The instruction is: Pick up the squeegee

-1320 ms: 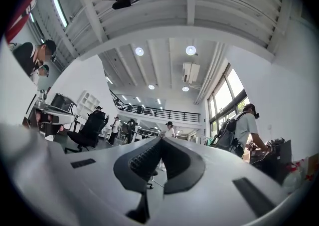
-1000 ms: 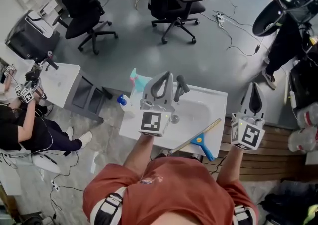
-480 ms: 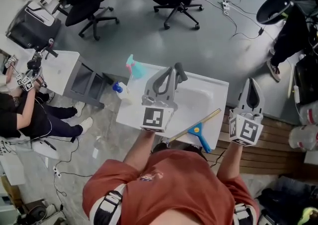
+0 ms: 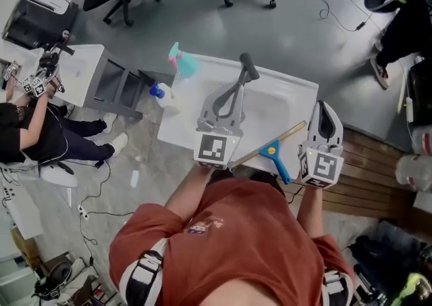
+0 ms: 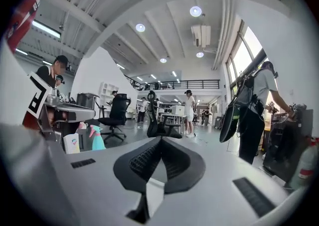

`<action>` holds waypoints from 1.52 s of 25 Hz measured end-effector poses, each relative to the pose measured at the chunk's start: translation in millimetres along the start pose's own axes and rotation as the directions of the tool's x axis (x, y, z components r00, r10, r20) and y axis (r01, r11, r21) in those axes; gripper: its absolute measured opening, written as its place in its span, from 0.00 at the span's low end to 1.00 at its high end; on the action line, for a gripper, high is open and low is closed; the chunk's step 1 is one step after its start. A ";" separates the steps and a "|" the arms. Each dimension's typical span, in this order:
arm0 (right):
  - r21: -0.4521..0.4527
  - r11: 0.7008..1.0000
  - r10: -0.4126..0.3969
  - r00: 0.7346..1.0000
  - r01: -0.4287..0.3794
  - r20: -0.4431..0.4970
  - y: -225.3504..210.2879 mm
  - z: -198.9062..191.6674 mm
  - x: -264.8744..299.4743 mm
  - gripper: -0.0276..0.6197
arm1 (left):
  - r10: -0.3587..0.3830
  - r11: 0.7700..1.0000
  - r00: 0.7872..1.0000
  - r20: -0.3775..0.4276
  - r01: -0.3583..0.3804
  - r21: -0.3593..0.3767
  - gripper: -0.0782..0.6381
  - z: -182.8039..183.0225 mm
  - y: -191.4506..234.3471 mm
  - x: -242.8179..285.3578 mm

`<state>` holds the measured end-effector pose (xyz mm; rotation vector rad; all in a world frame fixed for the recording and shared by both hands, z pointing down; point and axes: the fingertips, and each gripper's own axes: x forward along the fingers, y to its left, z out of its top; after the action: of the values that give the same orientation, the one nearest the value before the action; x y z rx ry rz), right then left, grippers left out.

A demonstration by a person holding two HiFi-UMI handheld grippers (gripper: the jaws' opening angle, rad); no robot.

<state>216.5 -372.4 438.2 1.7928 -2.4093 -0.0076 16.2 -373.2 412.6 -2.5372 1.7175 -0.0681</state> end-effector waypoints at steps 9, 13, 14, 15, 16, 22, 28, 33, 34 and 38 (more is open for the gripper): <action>0.024 0.996 0.087 0.980 -0.085 -0.178 30.3 -73.4 -22.5 0.06 | -0.058 0.997 0.989 -0.137 0.050 -0.062 0.13 -64.2 -21.1 -22.9; 0.053 0.992 0.124 0.954 -0.114 -0.274 40.5 -110.7 -34.0 0.06 | -0.076 0.995 0.978 -0.196 0.062 -0.076 0.13 -93.7 -30.6 -30.3; 0.062 0.991 0.134 0.946 -0.121 -0.296 43.9 -119.6 -36.8 0.08 | -0.085 0.994 0.975 -0.205 0.069 -0.084 0.13 -99.6 -33.3 -31.0; 0.066 0.989 0.144 0.937 -0.130 -0.317 47.4 -128.0 -39.4 0.09 | -0.095 0.993 0.973 -0.212 0.077 -0.092 0.13 -104.4 -36.3 -30.7; 0.067 0.988 0.155 0.929 -0.140 -0.337 50.7 -135.9 -41.8 0.09 | -0.103 0.992 0.971 -0.218 0.084 -0.098 0.13 -108.4 -39.3 -30.1; 0.133 0.969 0.245 0.863 -0.207 -0.442 74.7 -181.9 -58.6 0.14 | -0.134 0.988 0.956 -0.261 0.110 -0.104 0.13 -130.5 -51.3 -35.1; 0.161 0.947 0.321 0.780 -0.278 -0.537 90.9 -219.3 -67.8 0.22 | -0.150 0.986 0.947 -0.284 0.122 -0.117 0.13 -145.2 -58.3 -38.2; 0.163 0.925 0.368 0.710 -0.343 -0.601 98.7 -238.2 -77.0 0.26 | -0.157 0.985 0.935 -0.319 0.124 -0.122 0.13 -159.6 -62.1 -42.2; 0.160 0.919 0.379 0.692 -0.361 -0.615 102.0 -242.3 -79.5 0.28 | -0.160 0.985 0.932 -0.325 0.127 -0.121 0.13 -161.5 -62.3 -42.8; 0.134 0.902 0.390 0.639 -0.411 -0.663 112.3 -259.0 -87.6 0.30 | -0.170 0.983 0.926 -0.337 0.137 -0.121 0.13 -167.0 -63.0 -42.9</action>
<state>163.6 -235.9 695.0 0.9325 -2.1403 0.5599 45.1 -316.5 584.8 -2.8674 1.6538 -0.4827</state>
